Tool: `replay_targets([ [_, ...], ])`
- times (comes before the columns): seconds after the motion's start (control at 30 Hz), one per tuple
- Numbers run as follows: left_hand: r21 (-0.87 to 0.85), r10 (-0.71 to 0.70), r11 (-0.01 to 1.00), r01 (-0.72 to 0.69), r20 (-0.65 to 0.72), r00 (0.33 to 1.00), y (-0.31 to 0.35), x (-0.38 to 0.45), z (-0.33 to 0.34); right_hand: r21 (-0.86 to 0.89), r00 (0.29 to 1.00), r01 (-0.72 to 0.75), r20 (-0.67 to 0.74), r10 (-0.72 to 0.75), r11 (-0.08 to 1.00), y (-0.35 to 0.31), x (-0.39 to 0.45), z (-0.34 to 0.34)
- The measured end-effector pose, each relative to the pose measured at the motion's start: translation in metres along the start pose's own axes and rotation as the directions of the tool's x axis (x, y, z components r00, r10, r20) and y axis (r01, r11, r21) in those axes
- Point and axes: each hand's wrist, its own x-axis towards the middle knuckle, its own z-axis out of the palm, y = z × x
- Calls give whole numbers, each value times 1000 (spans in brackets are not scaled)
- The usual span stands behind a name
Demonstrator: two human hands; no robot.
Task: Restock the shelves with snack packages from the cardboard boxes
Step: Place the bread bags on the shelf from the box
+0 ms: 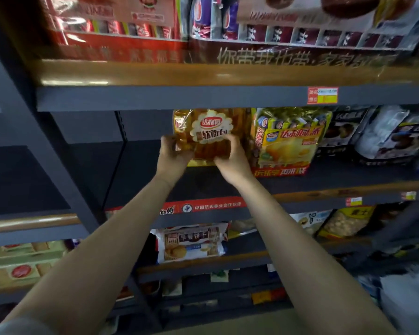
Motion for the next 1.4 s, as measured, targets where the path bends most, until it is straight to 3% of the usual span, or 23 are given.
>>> replay_targets([
  [0.1,-7,16,1000,-16,94,995,-1,1,2,-7,998,2,58,-1,1000,-1,8,4],
  [0.3,72,10,997,-18,112,994,10,-4,-2,19,999,-2,43,1,1000,1,8,2],
  [0.53,242,-38,970,13,96,995,23,-45,-20,180,994,10,-107,9,984,-5,-43,5],
  [0.7,31,69,997,-75,164,984,32,-115,-43,251,969,165,-219,-110,954,-13,-126,21],
  [0.8,-4,63,998,-64,192,979,14,-154,-85,308,990,131,-95,-106,942,-27,-169,57],
  [0.97,23,-130,991,128,59,990,-51,-216,-224,220,976,-38,217,-11,975,-60,-227,176],
  [1.07,90,-248,963,253,-62,967,-97,-251,-346,104,888,-115,456,55,988,-100,-270,272],
  [1.17,159,-346,916,368,-150,926,-130,-294,-477,58,819,-109,572,57,992,-151,-328,368],
  [1.27,42,-422,887,459,-326,846,-157,-348,-596,37,771,-60,636,23,998,-199,-384,462],
  [1.4,-184,-529,835,520,-529,663,-180,-424,-726,34,594,30,803,-45,999,-277,-441,576],
])
